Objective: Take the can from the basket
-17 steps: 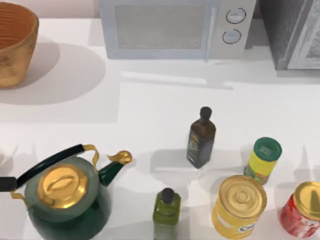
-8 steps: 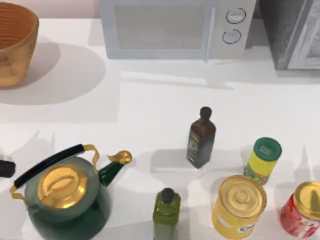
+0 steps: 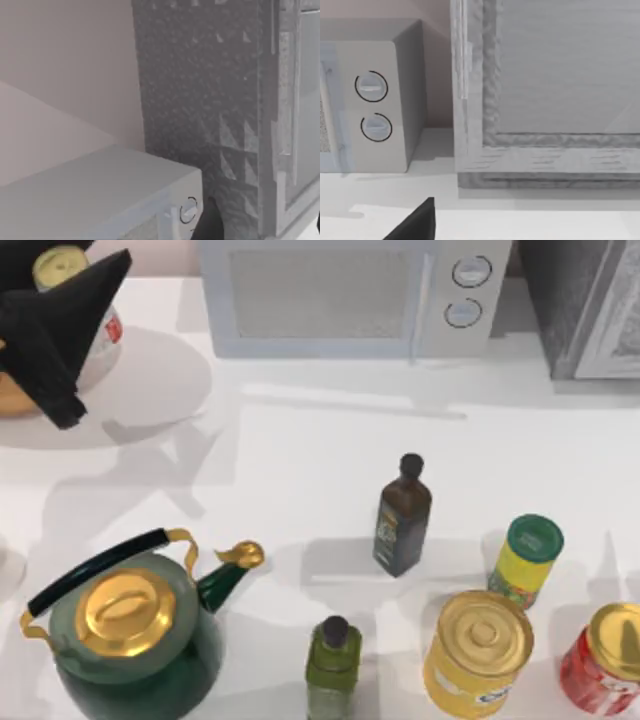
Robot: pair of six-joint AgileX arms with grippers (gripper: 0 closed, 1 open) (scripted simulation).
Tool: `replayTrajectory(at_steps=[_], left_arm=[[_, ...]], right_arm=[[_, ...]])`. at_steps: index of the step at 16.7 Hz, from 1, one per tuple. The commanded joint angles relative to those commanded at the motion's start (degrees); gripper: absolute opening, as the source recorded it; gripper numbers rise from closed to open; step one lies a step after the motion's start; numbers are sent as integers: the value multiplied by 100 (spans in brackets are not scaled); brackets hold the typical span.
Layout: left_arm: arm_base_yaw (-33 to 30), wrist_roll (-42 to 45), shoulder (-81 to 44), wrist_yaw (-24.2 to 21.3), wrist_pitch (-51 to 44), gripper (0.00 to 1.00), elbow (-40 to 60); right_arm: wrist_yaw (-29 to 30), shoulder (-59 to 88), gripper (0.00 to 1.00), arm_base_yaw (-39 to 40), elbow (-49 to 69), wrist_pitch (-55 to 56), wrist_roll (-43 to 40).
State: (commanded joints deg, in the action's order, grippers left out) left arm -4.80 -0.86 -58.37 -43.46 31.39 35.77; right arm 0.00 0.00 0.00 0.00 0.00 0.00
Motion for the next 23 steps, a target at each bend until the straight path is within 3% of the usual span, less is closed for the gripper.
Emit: replayTrajectory(at_steps=[5, 10, 15, 22, 23], left_arm=[[-406, 64, -3769, -1875, 1789, 0, 1588], [-791, 173, -6842, -3006, 3348, 0, 2666], [-1095, 270, -8480, -3302, 4337, 0, 3144], [-1180, 289, -8726, -3274, 4494, 0, 3158], [-1180, 289, -8726, -3274, 4494, 8, 3158]], right_arm=[[0, 0, 100, 0, 0, 0, 0], [0, 0, 100, 0, 0, 0, 0], [0, 0, 100, 0, 0, 0, 0], [0, 0, 100, 0, 0, 0, 0], [0, 0, 100, 0, 0, 0, 0]])
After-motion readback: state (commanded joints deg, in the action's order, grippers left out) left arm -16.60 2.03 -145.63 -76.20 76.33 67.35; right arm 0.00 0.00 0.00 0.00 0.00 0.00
